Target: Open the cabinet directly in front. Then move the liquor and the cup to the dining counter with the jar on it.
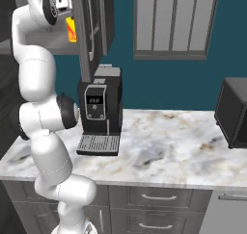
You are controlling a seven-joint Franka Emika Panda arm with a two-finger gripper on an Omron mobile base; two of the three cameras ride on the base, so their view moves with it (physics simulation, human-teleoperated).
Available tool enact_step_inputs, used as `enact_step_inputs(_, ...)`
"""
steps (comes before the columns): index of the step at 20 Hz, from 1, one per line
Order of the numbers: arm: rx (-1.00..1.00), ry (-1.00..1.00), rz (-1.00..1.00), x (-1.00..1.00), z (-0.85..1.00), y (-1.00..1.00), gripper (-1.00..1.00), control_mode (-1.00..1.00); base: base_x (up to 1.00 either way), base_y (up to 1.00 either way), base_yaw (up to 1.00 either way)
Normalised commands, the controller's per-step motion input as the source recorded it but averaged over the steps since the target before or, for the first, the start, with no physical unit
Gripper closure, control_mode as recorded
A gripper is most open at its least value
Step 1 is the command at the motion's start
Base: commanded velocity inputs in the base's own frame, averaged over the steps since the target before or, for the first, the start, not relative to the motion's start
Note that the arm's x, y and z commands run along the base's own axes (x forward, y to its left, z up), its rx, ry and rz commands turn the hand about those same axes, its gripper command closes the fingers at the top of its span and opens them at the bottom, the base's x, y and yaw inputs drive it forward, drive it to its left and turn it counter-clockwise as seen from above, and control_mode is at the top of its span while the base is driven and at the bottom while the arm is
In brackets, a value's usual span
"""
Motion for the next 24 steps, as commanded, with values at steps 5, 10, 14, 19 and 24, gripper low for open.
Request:
enact_step_inputs(5,0.00,0.02,0.00,0.07,0.00,0.03,-1.00,-1.00,0.00,0.00,0.00)
enact_step_inputs(10,0.00,-0.02,0.00,-0.16,0.01,0.05,-1.00,-1.00,0.00,0.00,0.00)
enact_step_inputs(14,0.00,0.00,0.00,0.01,0.00,0.00,-1.00,-1.00,0.00,0.00,0.00)
enact_step_inputs(19,0.00,0.01,0.00,0.31,0.00,0.00,-1.00,-1.00,0.00,0.00,0.00)
enact_step_inputs(24,0.00,0.01,0.00,0.36,0.00,0.00,-1.00,-1.00,0.00,0.00,0.00)
